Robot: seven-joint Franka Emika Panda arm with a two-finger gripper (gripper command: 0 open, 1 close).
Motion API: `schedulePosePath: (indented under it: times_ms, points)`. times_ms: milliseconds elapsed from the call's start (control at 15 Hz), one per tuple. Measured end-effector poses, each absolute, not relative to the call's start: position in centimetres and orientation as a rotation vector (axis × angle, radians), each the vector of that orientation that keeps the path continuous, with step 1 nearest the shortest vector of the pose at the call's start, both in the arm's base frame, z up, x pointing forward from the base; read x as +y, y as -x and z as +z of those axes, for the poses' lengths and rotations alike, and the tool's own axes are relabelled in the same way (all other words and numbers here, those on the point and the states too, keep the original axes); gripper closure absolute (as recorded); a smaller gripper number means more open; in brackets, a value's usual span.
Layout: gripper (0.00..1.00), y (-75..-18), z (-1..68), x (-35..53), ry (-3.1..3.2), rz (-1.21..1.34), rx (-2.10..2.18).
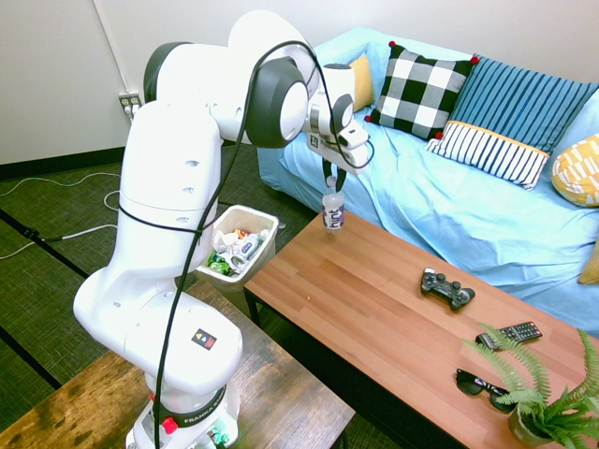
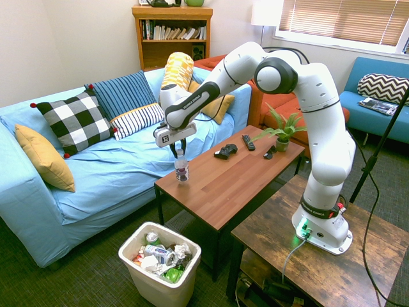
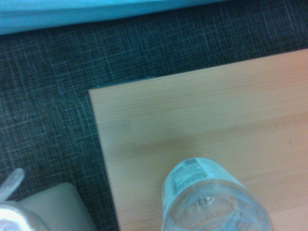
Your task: Throw the bottle in the trash bin
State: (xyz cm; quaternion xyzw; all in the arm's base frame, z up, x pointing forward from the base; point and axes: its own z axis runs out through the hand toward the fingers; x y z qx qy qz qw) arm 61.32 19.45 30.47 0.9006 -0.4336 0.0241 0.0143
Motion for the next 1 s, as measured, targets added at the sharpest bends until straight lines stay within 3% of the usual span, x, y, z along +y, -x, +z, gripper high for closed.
schedulePosePath:
  times_ms: [333, 733, 800, 1000]
  points:
    - [1.0, -51.5, 33.9, 31.3, -2.997, 0.138, -1.11]
    - [1.0, -43.8, 27.9, 41.5, -3.046, 0.192, -0.926]
    - [0.0, -43.6, 26.6, 42.0, -3.039, 0.195, -0.923]
    - [0.0, -43.9, 24.9, 42.8, -3.025, 0.182, -0.919]
